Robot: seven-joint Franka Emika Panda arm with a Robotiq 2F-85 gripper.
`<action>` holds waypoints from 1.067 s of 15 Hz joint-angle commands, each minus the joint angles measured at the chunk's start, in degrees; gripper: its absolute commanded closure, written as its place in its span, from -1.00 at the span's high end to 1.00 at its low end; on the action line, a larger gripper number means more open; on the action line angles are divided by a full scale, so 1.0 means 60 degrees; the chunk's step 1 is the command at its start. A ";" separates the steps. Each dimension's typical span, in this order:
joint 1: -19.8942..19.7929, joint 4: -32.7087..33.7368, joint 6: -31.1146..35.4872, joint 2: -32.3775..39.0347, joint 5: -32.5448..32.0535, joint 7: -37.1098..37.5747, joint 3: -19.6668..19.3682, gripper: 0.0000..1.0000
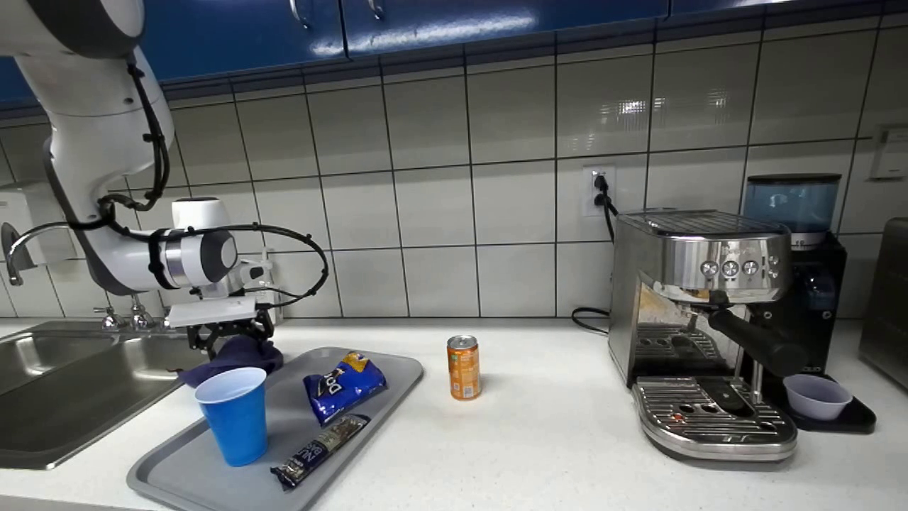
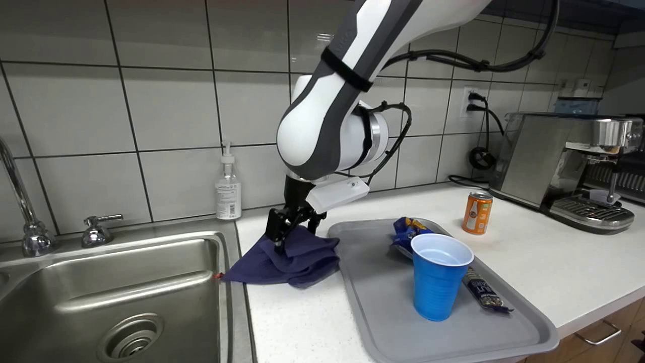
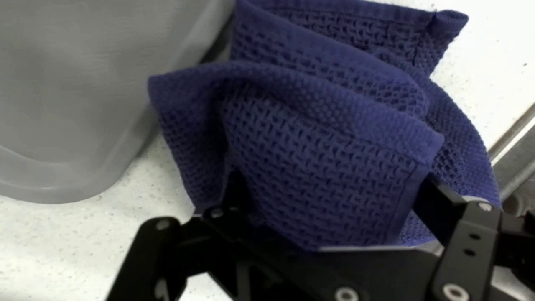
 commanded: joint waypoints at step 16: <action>0.0238 0.0506 -0.0428 0.0458 -0.0433 0.0314 -0.0223 0.47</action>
